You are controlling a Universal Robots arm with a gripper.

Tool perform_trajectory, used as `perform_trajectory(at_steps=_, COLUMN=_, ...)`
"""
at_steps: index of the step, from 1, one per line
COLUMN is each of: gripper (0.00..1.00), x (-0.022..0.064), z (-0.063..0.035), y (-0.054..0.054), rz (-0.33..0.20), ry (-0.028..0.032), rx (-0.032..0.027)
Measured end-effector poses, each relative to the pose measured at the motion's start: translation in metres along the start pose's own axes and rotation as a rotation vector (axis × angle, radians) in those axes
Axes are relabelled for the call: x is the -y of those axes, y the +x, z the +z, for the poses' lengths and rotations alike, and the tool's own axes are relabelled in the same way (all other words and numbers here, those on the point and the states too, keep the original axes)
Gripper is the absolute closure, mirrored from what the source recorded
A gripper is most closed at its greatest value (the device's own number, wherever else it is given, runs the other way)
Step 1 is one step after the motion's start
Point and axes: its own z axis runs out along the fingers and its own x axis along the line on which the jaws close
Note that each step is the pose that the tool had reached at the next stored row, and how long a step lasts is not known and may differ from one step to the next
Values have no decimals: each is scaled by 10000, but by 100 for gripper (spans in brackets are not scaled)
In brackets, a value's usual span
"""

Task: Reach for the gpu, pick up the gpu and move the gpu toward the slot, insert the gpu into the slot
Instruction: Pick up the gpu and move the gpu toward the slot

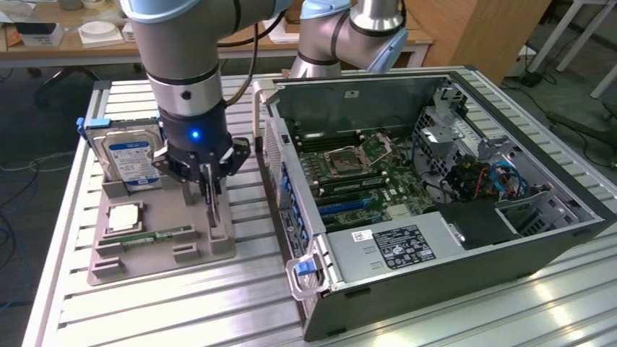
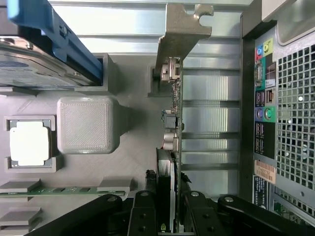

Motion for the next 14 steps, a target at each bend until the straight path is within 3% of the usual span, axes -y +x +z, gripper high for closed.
perform_trajectory(at_steps=14, gripper=73, x=-12, z=-279, y=-7, rz=0, ry=-5, rx=0)
